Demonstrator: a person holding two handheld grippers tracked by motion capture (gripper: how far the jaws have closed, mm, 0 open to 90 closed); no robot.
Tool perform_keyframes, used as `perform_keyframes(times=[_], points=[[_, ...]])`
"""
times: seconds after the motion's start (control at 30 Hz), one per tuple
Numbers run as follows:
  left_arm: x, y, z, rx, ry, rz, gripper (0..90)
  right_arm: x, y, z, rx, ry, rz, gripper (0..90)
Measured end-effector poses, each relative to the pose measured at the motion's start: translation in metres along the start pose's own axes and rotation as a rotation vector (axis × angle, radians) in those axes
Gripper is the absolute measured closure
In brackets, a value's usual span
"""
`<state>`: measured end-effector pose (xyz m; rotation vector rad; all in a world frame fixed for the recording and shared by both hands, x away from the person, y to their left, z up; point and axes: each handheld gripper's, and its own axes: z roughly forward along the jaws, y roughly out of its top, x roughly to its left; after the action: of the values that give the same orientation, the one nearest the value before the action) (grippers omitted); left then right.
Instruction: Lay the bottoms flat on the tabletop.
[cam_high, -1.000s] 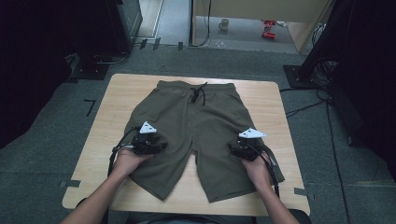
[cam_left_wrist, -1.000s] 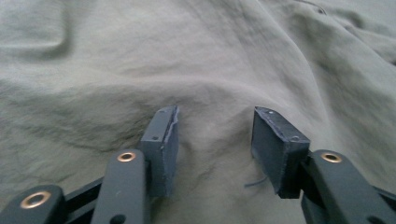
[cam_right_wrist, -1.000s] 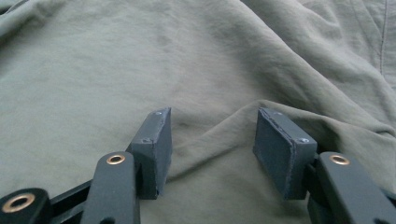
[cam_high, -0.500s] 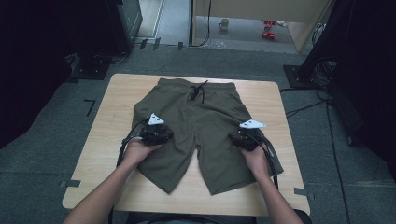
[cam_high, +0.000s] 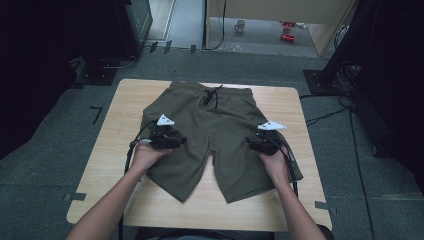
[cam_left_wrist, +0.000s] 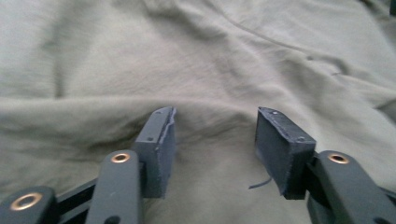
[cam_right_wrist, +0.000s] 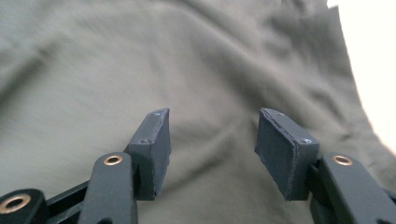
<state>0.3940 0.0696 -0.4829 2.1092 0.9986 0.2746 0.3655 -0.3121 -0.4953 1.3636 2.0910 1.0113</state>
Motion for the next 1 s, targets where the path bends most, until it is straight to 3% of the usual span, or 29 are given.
perform_keyframes(times=[0.07, 0.13, 0.2, 0.23, 0.27, 0.3, 0.43, 0.6, 0.77, 1.0], points=[[-0.003, -0.004, -0.019, -0.001, 0.022, 0.047, 43.9, 0.013, 0.011, -0.015, -0.022, 0.030, -0.015, 42.0], [-0.002, -0.006, -0.027, 0.002, 0.026, 0.051, 43.0, 0.018, 0.014, -0.018, -0.028, 0.037, -0.023, 41.9], [0.000, -0.012, -0.040, -0.002, 0.029, 0.046, 42.6, 0.039, 0.021, -0.023, -0.030, 0.079, -0.046, 40.7], [0.001, -0.014, -0.046, -0.003, 0.033, 0.045, 42.6, 0.039, 0.021, -0.023, -0.030, 0.079, -0.046, 40.7], [0.006, -0.023, -0.063, -0.013, 0.050, 0.037, 42.0, 0.053, 0.024, -0.022, -0.026, 0.106, -0.065, 40.1], [0.006, -0.023, -0.063, -0.013, 0.050, 0.037, 41.8, 0.053, 0.024, -0.022, -0.026, 0.106, -0.065, 40.1], [0.017, -0.042, -0.089, -0.031, 0.083, -0.006, 41.2, 0.079, 0.027, -0.014, -0.011, 0.161, -0.096, 39.7], [0.023, -0.065, -0.104, -0.025, 0.094, -0.040, 39.1, 0.111, 0.027, 0.000, 0.012, 0.245, -0.114, 40.1], [0.024, -0.089, -0.112, -0.014, 0.106, -0.053, 37.7, 0.130, 0.026, 0.006, 0.024, 0.283, -0.143, 40.2], [0.021, -0.115, -0.118, 0.009, 0.085, -0.073, 34.2, 0.165, 0.020, 0.014, 0.060, 0.348, -0.220, 40.1]])
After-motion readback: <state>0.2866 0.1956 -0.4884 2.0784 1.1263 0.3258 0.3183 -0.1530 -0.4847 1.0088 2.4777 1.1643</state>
